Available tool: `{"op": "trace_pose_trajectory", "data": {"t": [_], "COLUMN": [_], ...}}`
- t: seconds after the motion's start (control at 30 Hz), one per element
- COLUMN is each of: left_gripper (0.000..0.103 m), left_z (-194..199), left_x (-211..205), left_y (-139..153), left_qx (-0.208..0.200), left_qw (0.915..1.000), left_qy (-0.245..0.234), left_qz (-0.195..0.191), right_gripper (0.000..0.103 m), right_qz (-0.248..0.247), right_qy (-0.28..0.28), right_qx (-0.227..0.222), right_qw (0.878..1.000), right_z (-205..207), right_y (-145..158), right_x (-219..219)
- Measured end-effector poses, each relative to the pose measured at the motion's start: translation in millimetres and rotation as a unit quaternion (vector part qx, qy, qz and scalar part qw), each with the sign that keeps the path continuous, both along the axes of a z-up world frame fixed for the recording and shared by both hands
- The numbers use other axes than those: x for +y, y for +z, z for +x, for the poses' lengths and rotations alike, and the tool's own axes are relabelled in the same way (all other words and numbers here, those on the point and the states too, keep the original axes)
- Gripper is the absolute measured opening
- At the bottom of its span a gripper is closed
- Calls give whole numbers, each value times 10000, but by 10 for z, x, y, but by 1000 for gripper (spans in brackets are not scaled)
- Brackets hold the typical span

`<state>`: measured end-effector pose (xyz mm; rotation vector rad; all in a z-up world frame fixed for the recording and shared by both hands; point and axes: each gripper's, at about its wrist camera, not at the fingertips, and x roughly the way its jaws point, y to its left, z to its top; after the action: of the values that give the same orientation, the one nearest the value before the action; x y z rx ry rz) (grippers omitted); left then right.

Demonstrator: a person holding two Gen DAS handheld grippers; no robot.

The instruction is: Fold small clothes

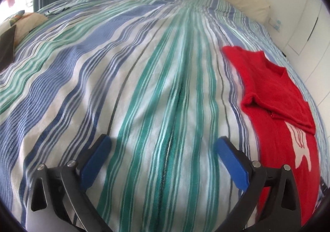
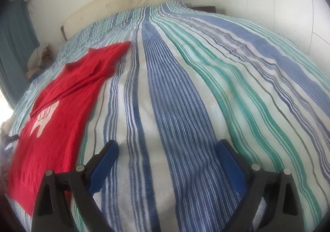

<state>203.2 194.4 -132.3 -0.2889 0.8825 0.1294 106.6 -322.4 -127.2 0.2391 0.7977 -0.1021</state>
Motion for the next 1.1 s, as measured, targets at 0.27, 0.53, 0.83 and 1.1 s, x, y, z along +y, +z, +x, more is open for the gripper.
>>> {"op": "trace_pose_trajectory", "data": {"t": [0.27,0.53,0.83,1.1], "left_gripper": [102,102,103,103], "left_z": [29,34,51,49], "left_x": [-54,-78,-144,-144], "left_y": [-24,-34,-52,-52], "left_qx": [109,139,212,212], "left_qw": [9996,9991,9977,9977], "left_qy": [-14,-14,-16,-15], "left_qz": [264,405,643,649], "right_gripper": [101,102,103,103], "right_qz": [-89,-125,-187,-200], "right_qy": [43,69,75,77], "right_qx": [33,63,88,92], "right_qw": [9999,9999,9998,9997], "right_z": [-1,30,55,55], "right_y": [-26,-28,-37,-37], "right_x": [28,55,71,72]}}
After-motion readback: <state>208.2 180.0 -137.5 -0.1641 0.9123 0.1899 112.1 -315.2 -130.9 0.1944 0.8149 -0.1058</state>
